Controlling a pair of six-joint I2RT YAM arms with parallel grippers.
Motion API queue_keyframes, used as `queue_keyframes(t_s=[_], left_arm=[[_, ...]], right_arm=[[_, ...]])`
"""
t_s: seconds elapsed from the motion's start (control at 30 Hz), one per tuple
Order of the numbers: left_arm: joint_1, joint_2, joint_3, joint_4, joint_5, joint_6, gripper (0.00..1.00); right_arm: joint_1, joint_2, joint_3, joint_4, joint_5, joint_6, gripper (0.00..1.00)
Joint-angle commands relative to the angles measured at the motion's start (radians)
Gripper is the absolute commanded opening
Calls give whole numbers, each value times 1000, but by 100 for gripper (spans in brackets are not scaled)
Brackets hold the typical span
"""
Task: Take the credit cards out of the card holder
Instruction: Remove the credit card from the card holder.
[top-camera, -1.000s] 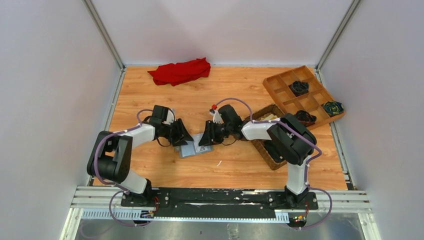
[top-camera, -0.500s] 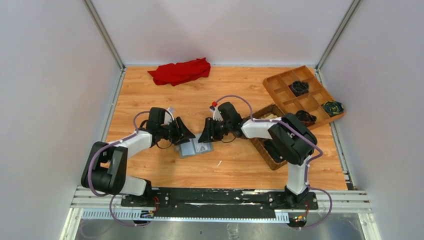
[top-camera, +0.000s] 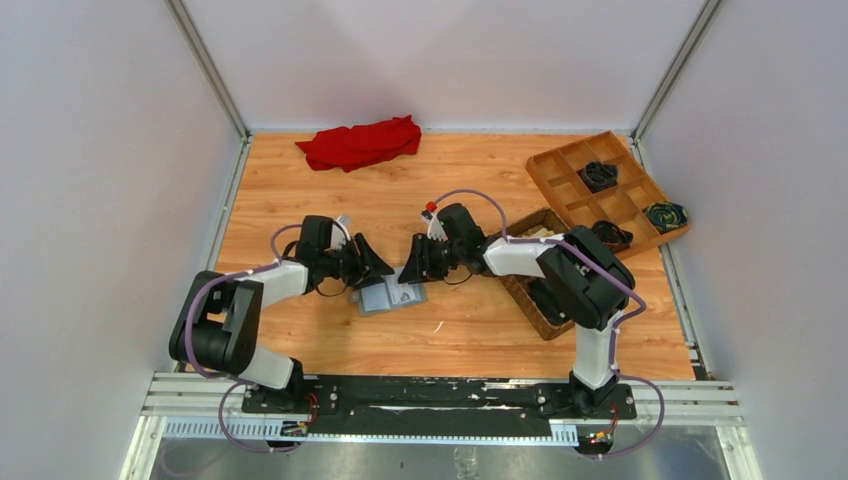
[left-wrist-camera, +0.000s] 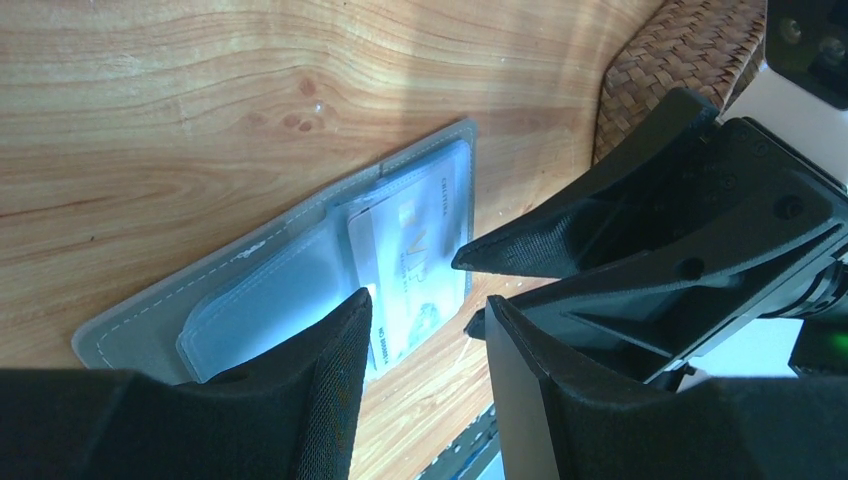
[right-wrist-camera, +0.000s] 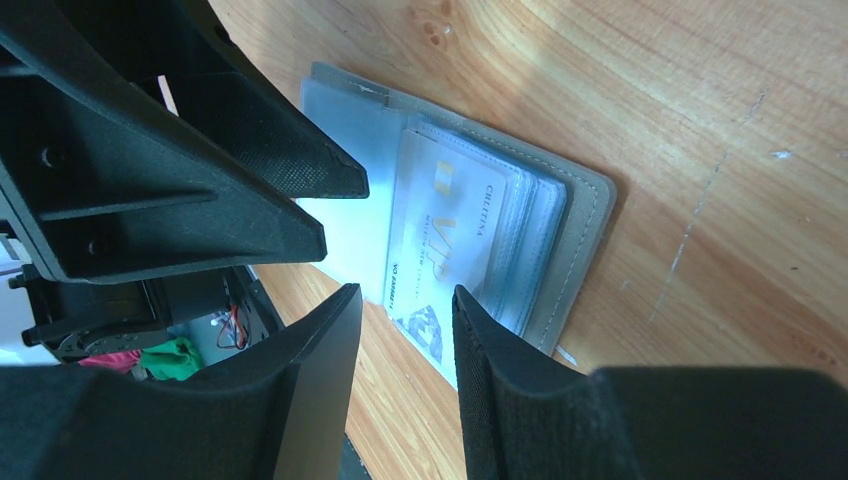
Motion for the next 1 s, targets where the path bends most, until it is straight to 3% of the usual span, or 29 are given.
queue_keyframes(t_s=[0.0, 0.97], left_arm=[[2, 32, -19, 35, 11, -1, 49], [2, 87, -25, 38, -19, 12, 47]], right_arm=[[-12, 1, 20, -27, 23, -23, 43], [-21, -5, -12, -29, 34, -32, 42]])
